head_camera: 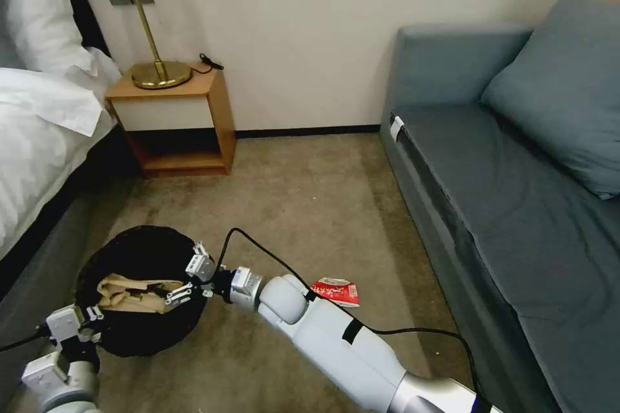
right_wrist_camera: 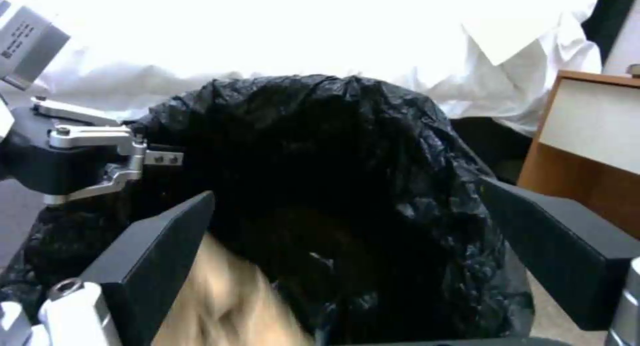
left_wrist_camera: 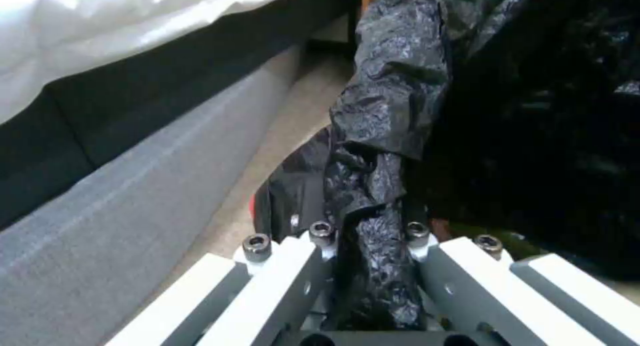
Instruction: Pick up the trash bin, then pick up the garbage on the floor and place it into the trash bin.
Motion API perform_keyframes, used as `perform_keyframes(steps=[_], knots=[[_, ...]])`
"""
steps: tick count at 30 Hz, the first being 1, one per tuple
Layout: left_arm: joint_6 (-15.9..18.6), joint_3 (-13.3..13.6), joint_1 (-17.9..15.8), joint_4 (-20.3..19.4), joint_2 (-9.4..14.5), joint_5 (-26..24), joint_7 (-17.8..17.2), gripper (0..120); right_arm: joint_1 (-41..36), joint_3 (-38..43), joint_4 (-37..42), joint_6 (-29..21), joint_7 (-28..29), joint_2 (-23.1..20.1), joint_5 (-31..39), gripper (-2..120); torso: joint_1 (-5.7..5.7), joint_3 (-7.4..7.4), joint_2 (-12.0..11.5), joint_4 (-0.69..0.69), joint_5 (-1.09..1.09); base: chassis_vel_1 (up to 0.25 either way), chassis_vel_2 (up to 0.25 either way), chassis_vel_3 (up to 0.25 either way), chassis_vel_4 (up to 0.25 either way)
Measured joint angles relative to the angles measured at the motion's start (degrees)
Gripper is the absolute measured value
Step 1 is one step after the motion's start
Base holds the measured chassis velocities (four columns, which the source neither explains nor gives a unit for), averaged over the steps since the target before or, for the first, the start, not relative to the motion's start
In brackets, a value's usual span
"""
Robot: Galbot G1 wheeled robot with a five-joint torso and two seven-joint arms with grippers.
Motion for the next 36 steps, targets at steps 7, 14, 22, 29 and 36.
perform_keyframes(steps=[7,14,22,29,36], knots=[[0.0,0.1,-0.2,0.0,0.0,0.0,0.0,3,-0.1,0.6,-1.2,0.4,0.7,0.0,-1.2,100,0.0,0.0,0.0,0.0,0.0,0.0,0.0,0.0,0.0],[-0.2,-0.5,-0.1,0.6,0.1,0.0,0.1,3,1.4,1.4,0.9,-4.5,-1.9,-1.4,-4.3,100,0.0,0.0,0.0,0.02,0.02,0.0,0.0,0.0,0.0],[-0.9,-0.9,0.0,1.8,0.3,-0.3,0.2,3,2.5,9.5,-7.6,-6.3,-11.8,-8.8,-18.2,100,0.0,0.0,0.0,0.0,0.02,0.0,0.0,0.0,0.0],[0.1,-0.7,-0.2,1.1,0.4,0.1,-0.1,3,2.3,16.8,-16.5,-4.0,-14.8,-12.7,-21.5,100,0.0,0.0,0.0,-0.02,0.02,0.0,0.0,0.0,0.0],[0.2,-0.2,-0.3,1.2,0.3,0.5,-0.2,3,0.4,20.4,-17.7,-3.5,-15.3,-15.9,-21.5,100,0.01,0.0,0.0,-0.01,0.02,0.0,0.0,0.0,0.0]])
